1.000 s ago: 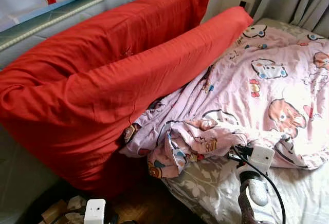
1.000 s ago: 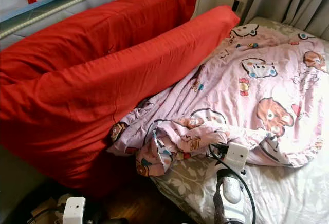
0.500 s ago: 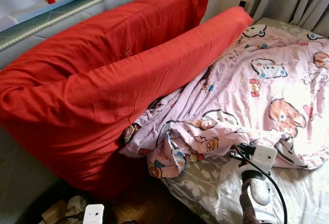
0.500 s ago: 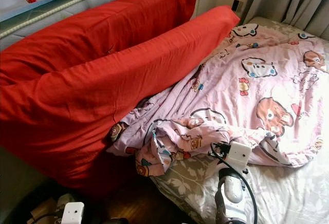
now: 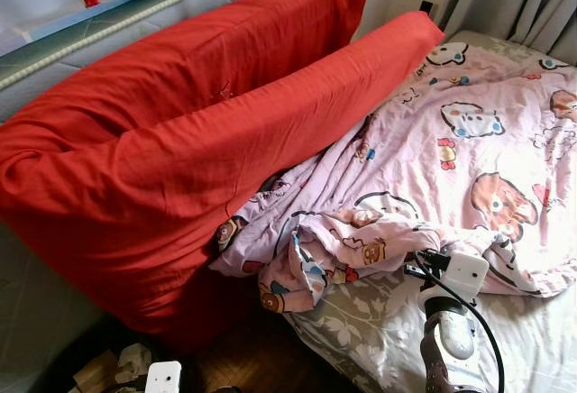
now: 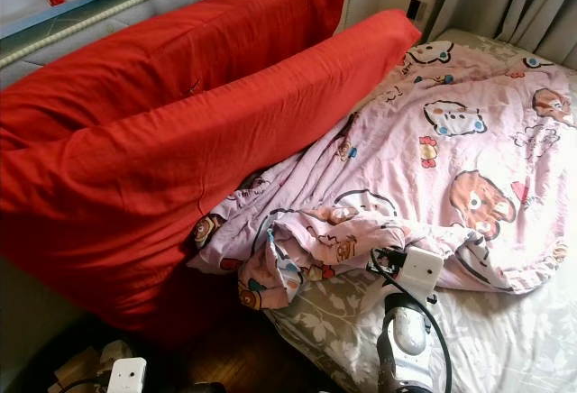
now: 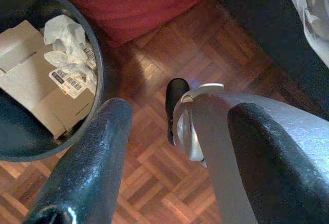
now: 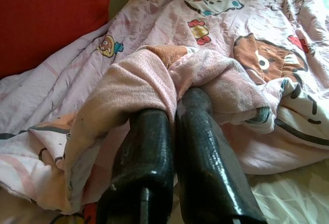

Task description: Clean up the room

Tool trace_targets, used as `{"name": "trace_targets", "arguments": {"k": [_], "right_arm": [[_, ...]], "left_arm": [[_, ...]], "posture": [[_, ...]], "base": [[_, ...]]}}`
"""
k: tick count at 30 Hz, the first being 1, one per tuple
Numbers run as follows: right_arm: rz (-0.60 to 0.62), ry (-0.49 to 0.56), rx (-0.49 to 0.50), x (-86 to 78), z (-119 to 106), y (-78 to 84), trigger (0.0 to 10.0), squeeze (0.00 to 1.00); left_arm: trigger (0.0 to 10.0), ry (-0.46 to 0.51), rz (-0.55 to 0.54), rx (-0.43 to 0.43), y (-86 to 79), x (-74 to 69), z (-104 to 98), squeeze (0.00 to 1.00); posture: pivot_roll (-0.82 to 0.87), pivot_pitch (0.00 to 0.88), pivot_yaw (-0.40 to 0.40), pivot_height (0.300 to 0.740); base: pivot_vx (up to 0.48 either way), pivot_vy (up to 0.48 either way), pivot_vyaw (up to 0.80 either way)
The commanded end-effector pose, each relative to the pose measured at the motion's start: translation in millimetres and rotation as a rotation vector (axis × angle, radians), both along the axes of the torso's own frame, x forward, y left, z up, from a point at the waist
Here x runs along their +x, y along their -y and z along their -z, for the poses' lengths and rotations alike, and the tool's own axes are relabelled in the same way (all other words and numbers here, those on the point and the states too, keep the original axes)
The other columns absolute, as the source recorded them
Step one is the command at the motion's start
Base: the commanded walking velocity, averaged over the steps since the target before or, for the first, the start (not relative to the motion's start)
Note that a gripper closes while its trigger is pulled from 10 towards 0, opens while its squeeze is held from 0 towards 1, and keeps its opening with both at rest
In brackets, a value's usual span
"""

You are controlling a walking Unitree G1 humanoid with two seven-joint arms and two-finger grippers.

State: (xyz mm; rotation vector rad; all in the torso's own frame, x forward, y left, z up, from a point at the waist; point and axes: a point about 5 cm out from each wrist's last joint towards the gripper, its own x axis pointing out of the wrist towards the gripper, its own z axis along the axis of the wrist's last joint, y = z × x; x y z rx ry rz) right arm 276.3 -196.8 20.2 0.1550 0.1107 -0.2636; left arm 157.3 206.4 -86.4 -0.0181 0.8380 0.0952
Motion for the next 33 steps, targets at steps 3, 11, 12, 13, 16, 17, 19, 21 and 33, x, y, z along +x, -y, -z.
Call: {"name": "trace_targets", "arguments": {"k": [3, 11, 12, 13, 16, 17, 19, 21, 33], "right_arm": [[0.024, 0.004, 0.005, -4.2, 2, 2.9, 10.0, 0.0], [0.028, 0.01, 0.006, -3.5, 0, 3.1, 10.0, 0.0], [0.028, 0.01, 0.006, -3.5, 0, 3.2, 10.0, 0.0], [0.029, 0.01, 0.006, -3.5, 0, 3.2, 10.0, 0.0], [0.038, 0.016, 0.003, -3.1, -1, 4.8, 10.0, 0.0], [0.047, 0.019, 0.0, -2.9, -2, 6.4, 10.0, 0.0], [0.067, 0.029, -0.011, -2.1, -4, 10.8, 10.0, 0.0], [0.096, 0.036, -0.022, -0.7, -7, 18.1, 10.0, 0.0], [0.187, 0.104, -0.126, 4.1, -27, 41.3, 10.0, 0.0]], "left_arm": [[10.0, -0.074, 0.015, -0.017, 10.5, -19.5, 10, 0.0], [10.0, -0.101, 0.014, -0.018, 16.8, -26.6, 14, 0.0], [10.0, -0.1, 0.013, -0.018, 16.4, -25.9, 13, 0.0], [10.0, -0.097, 0.013, -0.017, 15.9, -25.2, 13, 0.0], [10.0, -0.096, 0.012, -0.016, 15.7, -24.7, 13, 0.0], [10.0, -0.096, 0.012, -0.015, 15.7, -24.7, 13, 0.0], [10.0, -0.095, 0.012, -0.015, 15.7, -24.3, 13, 0.0], [10.0, -0.094, 0.013, -0.015, 15.6, -24.0, 13, 0.0], [10.0, -0.093, 0.009, -0.016, 14.7, -23.7, 13, 0.0]], "posture": [[0.14, 0.162, -0.025, 0.74], [0.14, 0.157, -0.024, 0.74], [0.14, 0.157, -0.024, 0.74], [0.14, 0.157, -0.024, 0.74], [0.14, 0.157, -0.024, 0.74], [0.14, 0.159, -0.025, 0.74], [0.14, 0.163, -0.025, 0.74], [0.14, 0.163, -0.025, 0.74], [0.14, 0.169, -0.025, 0.74]], "base": [[-0.247, 0.0, 0.0], [-0.252, 0.0, 0.0], [-0.262, 0.0, 0.0], [-0.262, 0.0, 0.0], [-0.264, 0.0, 0.0], [-0.262, 0.0, 0.0], [-0.264, 0.0, 0.0], [-0.262, 0.0, 0.0], [-0.262, 0.0, 0.0]]}}
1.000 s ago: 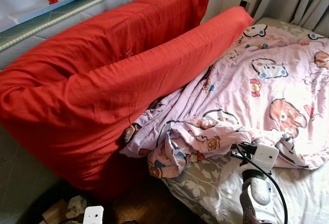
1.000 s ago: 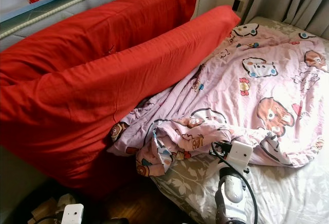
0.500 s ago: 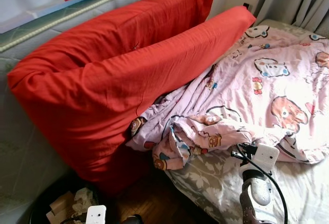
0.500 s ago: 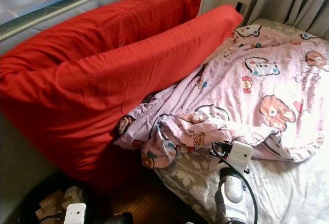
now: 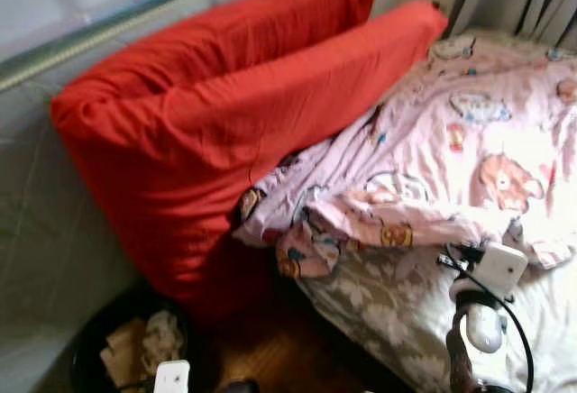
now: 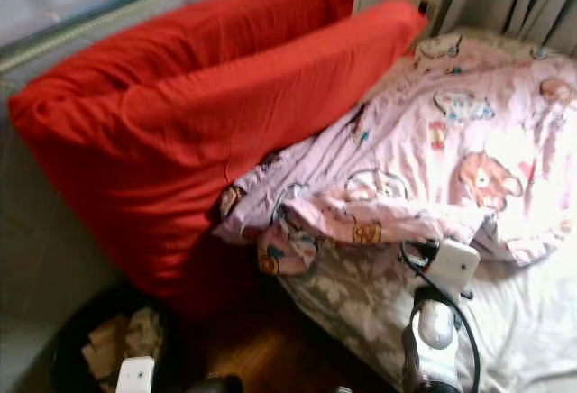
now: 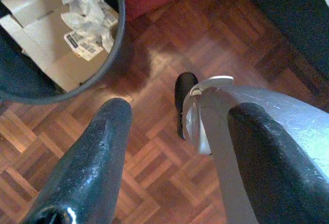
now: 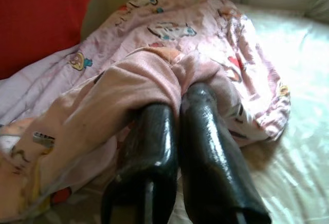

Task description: Clean up the room

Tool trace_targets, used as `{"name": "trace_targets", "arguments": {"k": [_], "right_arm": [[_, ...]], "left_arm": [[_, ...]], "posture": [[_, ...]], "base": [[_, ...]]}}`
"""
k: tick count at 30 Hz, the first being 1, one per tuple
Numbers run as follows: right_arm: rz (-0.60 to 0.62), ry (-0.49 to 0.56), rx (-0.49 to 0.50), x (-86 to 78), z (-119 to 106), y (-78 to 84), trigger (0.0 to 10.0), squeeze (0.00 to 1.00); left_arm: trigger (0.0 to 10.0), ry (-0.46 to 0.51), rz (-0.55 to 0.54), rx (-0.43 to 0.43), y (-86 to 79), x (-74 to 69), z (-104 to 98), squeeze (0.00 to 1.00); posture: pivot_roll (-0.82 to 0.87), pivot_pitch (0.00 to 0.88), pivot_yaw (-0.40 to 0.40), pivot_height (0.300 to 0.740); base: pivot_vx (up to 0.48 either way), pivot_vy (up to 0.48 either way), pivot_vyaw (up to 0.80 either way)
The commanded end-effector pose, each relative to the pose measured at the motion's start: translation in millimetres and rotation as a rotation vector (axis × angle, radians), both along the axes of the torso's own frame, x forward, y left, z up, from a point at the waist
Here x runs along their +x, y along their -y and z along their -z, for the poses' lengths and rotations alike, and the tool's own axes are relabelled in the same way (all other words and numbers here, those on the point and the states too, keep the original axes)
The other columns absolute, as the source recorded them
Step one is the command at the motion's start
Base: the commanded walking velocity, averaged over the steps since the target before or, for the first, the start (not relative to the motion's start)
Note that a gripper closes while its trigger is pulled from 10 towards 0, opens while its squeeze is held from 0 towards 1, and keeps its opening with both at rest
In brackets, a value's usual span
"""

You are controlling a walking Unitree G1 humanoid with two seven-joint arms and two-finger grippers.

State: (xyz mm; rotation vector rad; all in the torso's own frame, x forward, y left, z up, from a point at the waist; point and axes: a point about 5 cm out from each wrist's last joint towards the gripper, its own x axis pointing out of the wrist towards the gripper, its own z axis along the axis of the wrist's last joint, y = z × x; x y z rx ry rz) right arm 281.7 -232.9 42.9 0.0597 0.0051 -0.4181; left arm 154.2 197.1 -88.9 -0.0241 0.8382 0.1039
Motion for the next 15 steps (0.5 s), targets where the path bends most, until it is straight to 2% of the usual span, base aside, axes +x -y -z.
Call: {"name": "trace_targets", "arguments": {"k": [1, 15], "right_arm": [[0.037, 0.032, -0.015, -0.8, -6.0, 6.4, 10.0, 0.0], [0.084, 0.026, -0.049, -4.3, -8.1, 10.9, 10.0, 0.0]], "left_arm": [[10.0, -0.093, 0.019, -0.015, 5.3, -20.7, 10.0, 0.0], [10.0, -0.096, 0.002, -0.013, 4.4, -21.9, 10.4, 0.0]], "posture": [[0.14, 0.169, -0.025, 0.74], [0.14, 0.171, -0.03, 0.74]], "base": [[-0.266, 0.0, 0.0], [-0.272, 0.0, 0.0]]}}
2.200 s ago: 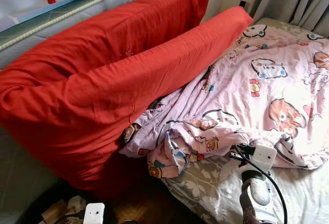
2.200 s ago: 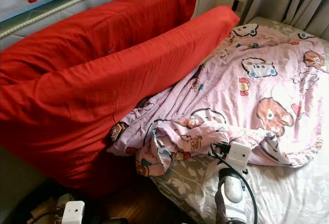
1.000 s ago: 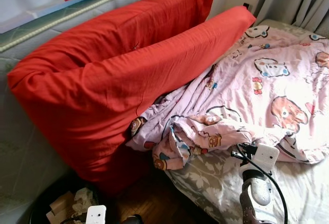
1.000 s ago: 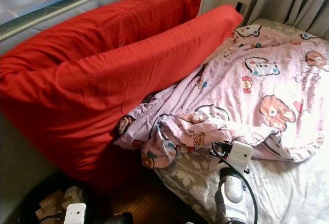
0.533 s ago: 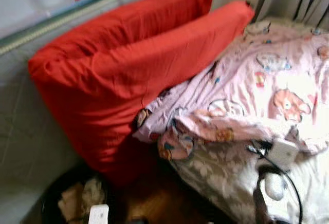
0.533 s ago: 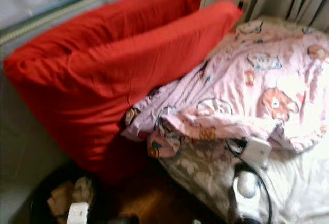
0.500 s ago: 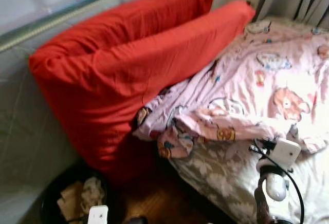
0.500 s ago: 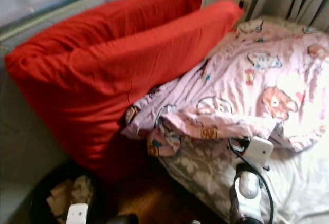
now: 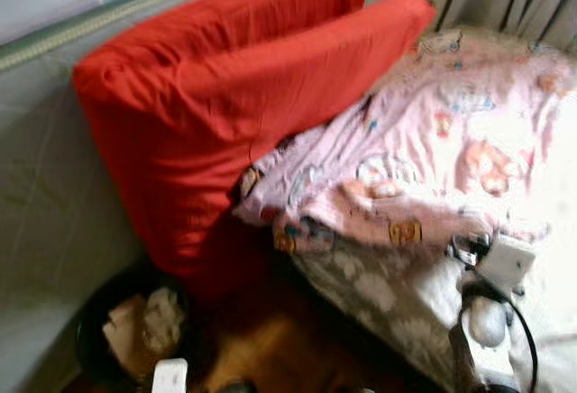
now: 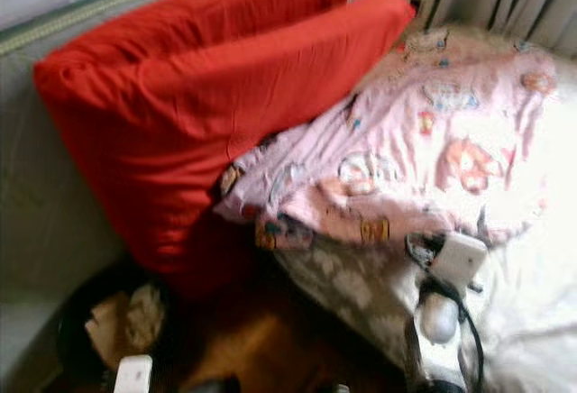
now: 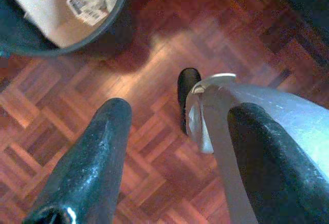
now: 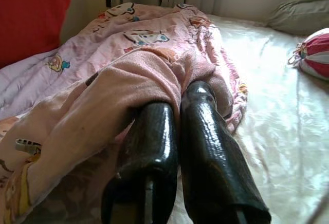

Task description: Clean up the room

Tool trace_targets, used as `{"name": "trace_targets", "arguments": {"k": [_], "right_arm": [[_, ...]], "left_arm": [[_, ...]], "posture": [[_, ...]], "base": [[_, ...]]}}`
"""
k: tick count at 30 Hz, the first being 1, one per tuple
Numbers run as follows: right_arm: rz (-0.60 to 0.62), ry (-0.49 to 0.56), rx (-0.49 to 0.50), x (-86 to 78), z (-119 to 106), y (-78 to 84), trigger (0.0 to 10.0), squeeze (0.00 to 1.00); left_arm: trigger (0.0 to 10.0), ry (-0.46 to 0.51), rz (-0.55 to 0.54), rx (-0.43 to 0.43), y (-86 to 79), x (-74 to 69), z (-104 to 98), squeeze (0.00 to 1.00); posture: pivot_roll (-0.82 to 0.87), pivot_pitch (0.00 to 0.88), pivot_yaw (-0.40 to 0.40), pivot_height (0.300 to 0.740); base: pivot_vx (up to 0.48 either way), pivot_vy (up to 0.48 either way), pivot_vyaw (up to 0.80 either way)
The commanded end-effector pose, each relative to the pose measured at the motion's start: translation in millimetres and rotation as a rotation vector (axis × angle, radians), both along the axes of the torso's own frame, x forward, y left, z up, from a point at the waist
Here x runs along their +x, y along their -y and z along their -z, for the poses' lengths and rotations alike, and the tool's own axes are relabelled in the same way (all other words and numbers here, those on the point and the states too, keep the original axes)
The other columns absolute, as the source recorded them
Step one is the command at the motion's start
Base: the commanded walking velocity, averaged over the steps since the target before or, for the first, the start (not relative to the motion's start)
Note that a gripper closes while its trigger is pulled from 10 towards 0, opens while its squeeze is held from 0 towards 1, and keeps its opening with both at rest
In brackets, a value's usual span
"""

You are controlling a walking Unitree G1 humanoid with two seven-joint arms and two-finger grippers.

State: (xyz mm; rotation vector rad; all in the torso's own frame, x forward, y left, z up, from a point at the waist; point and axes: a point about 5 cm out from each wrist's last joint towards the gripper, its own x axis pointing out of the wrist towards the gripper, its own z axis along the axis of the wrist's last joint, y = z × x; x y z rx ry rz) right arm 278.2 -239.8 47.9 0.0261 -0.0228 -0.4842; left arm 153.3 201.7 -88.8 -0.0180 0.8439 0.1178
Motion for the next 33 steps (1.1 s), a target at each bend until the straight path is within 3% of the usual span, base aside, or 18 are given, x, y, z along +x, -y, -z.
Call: {"name": "trace_targets", "arguments": {"k": [1, 33], "right_arm": [[0.017, 0.007, -0.01, -0.8, -3, 4.0, 10.0, 0.0], [0.057, 0.095, -0.097, 0.1, -28, 11.8, 10.0, 0.0]], "left_arm": [[10.0, -0.089, 0.012, -0.024, 8.9, -20.9, 10, 0.0], [10.0, -0.094, 0.009, -0.027, 9.9, -20.4, 11, 0.0]], "posture": [[0.14, 0.171, -0.03, 0.74], [0.14, 0.171, -0.032, 0.74]], "base": [[-0.27, 0.0, 0.0], [-0.239, 0.0, 0.0]]}}
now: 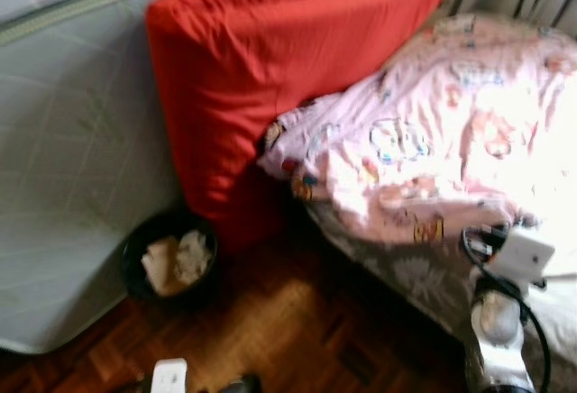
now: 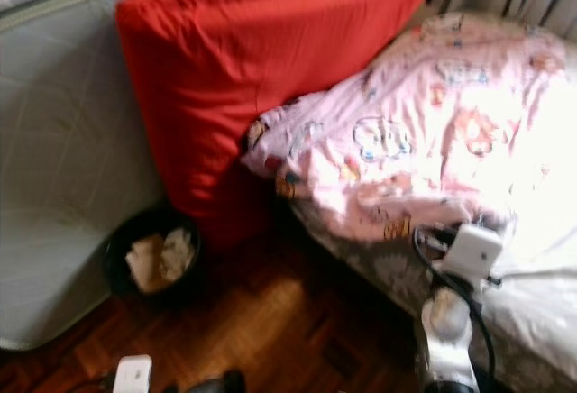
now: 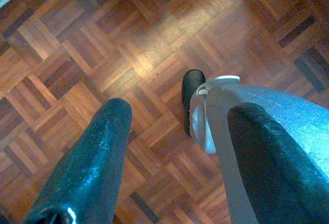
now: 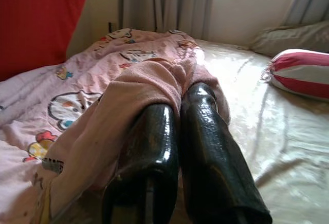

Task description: Clean up the room

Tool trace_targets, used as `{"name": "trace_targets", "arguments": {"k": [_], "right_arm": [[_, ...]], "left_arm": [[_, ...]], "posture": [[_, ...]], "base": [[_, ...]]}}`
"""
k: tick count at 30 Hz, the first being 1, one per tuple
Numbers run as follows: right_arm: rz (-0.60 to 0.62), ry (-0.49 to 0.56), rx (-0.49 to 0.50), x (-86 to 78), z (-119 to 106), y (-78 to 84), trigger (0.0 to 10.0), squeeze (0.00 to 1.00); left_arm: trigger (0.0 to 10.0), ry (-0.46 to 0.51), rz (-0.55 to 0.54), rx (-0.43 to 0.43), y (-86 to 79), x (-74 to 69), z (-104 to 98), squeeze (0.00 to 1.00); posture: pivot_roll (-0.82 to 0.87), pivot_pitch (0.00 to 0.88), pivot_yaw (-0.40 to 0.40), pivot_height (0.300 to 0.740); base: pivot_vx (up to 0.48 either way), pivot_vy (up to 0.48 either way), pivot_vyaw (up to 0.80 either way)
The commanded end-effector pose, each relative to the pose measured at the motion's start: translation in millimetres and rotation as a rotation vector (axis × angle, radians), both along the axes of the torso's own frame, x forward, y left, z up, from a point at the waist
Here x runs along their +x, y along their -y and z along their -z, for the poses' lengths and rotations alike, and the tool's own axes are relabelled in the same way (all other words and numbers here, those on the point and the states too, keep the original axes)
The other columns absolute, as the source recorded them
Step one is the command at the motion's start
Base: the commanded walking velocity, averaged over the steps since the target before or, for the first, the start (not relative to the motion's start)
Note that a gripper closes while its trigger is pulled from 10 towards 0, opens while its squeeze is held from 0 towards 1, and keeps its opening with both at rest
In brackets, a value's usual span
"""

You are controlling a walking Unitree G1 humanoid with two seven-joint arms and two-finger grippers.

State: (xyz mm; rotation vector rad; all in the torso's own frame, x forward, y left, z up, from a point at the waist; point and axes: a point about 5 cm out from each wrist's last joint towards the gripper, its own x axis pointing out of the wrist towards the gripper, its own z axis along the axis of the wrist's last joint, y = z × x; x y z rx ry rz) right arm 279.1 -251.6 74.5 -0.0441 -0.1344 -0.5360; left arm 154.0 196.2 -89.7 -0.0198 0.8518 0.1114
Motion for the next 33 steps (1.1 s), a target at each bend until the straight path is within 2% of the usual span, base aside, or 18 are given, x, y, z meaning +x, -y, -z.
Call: {"name": "trace_targets", "arguments": {"k": [1, 33], "right_arm": [[0.002, 0.005, -0.004, -0.9, -1.1, 0.0, 10.0, 0.0], [0.002, 0.005, -0.004, -0.9, -1.1, 0.0, 10.0, 0.0]], "left_arm": [[10.0, -0.087, 0.004, -0.022, 4.3, -21.1, 9.8, 0.0], [10.0, -0.087, 0.004, -0.022, 4.3, -21.1, 9.8, 0.0]], "posture": [[0.14, 0.171, -0.032, 0.74], [0.14, 0.171, -0.032, 0.74]], "base": [[-0.244, 0.0, 0.0], [-0.244, 0.0, 0.0]]}}
